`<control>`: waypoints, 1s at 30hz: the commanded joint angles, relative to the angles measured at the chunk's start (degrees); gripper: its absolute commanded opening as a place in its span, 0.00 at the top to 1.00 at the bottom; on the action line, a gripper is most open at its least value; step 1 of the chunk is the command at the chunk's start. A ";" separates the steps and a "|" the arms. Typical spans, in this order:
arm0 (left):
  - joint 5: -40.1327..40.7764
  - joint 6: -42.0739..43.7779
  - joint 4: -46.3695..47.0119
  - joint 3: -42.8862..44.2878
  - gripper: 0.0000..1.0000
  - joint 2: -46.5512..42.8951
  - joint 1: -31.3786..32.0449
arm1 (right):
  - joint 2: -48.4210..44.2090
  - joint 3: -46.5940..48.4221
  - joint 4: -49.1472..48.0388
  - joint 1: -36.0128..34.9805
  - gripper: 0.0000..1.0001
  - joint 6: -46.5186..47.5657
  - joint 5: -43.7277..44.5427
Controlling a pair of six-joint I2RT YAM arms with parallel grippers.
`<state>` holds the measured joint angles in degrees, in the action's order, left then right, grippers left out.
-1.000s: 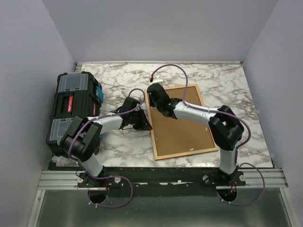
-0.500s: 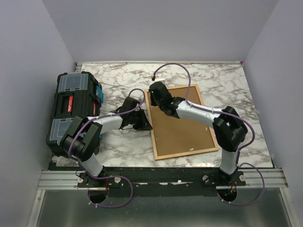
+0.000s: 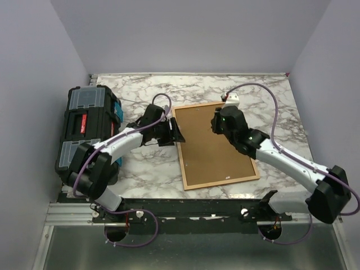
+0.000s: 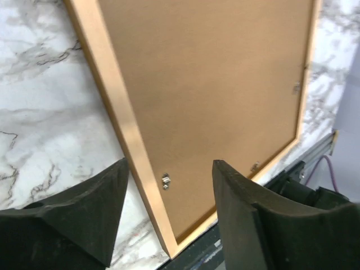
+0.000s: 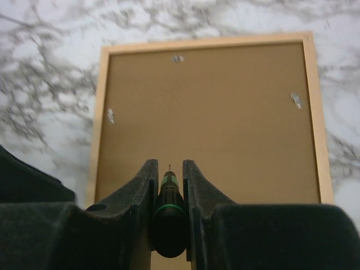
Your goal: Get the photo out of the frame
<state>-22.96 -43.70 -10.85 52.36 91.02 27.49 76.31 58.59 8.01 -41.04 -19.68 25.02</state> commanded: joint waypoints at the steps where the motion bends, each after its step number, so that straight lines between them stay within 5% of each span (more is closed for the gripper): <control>1: -0.23 3.21 -5.82 4.94 0.34 -10.79 -0.72 | -10.93 -8.96 8.57 -0.16 1.00 -3.41 -3.48; 7: -1.03 7.89 -16.05 16.48 0.27 -20.81 -1.97 | -16.89 -12.69 10.36 -0.14 1.00 -8.76 -20.13; 12: 3.56 14.11 -22.90 30.91 0.20 -24.33 -2.77 | -6.67 -10.98 2.41 -1.31 1.00 -12.30 -38.07; 16: 7.69 18.74 -25.72 39.31 0.18 -24.59 -3.05 | 4.97 -5.69 -5.41 -7.06 1.00 -17.40 -41.23; 21: 12.57 24.87 -20.16 34.24 0.18 -29.48 -3.23 | 22.12 6.75 -9.63 -14.40 1.00 -23.36 -41.26; 30: 21.11 30.57 -13.85 21.95 0.16 -38.03 -3.58 | 43.97 21.66 -14.45 -17.06 1.00 -32.20 -55.49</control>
<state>-8.12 -16.69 -28.40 76.31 55.61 24.58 113.60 76.12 -2.37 -57.45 -46.72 -21.69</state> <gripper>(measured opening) 0.832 0.249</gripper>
